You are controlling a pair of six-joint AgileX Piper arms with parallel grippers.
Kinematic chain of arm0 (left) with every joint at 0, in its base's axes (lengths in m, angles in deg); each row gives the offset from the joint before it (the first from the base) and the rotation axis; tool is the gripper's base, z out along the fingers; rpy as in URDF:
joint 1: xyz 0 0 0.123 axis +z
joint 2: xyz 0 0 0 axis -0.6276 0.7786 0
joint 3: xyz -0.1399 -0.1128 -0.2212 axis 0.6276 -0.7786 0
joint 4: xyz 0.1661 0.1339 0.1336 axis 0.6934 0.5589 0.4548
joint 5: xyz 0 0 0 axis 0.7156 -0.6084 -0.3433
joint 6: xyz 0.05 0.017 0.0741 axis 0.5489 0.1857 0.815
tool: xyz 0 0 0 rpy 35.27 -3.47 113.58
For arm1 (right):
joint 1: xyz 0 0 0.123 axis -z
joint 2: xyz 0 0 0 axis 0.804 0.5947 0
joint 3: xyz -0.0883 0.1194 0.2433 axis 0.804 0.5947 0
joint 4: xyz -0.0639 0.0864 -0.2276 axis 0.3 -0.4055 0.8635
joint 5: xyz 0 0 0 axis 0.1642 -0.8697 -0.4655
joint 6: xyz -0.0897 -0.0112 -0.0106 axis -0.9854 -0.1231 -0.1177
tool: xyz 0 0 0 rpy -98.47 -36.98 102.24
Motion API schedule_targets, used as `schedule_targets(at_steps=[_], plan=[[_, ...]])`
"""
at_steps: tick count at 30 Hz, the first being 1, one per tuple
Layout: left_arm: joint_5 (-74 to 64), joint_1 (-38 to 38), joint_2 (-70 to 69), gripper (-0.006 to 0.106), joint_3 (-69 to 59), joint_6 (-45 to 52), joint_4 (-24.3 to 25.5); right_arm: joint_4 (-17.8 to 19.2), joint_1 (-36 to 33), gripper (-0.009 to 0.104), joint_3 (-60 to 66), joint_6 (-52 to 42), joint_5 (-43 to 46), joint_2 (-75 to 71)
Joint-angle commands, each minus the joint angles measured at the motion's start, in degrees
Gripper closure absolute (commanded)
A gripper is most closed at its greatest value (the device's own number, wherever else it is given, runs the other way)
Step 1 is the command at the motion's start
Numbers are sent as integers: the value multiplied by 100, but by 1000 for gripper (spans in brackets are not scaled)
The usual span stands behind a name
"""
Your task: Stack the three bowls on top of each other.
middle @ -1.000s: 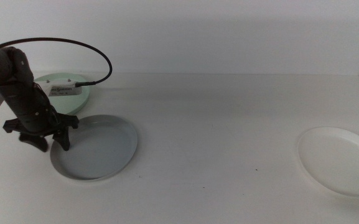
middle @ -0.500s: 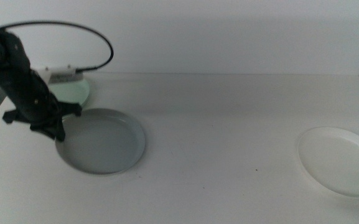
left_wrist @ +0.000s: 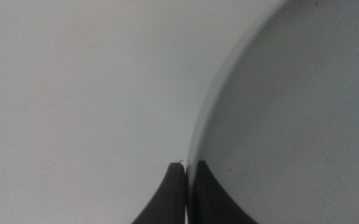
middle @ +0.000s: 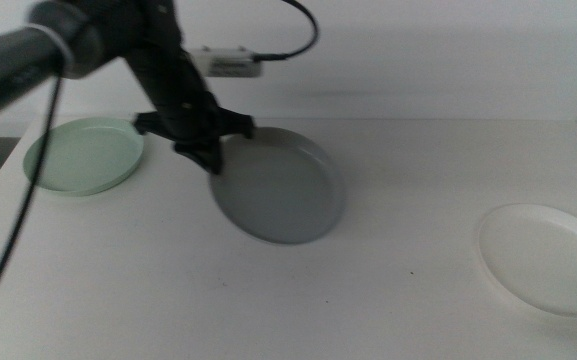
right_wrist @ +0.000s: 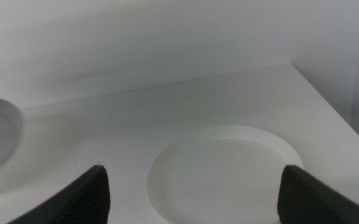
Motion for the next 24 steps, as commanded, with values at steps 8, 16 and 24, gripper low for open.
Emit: schedule_targets(at_steps=[8,16,24], plan=[[342,-464,705,102,344,-60,-404,29,28,2,23,-13,58,-22],[514,-464,1034,102,344,6,-577,29,28,2,23,-13,58,-22],[578,-464,1262,102,344,136,-915,29,28,2,23,-13,58,-22]])
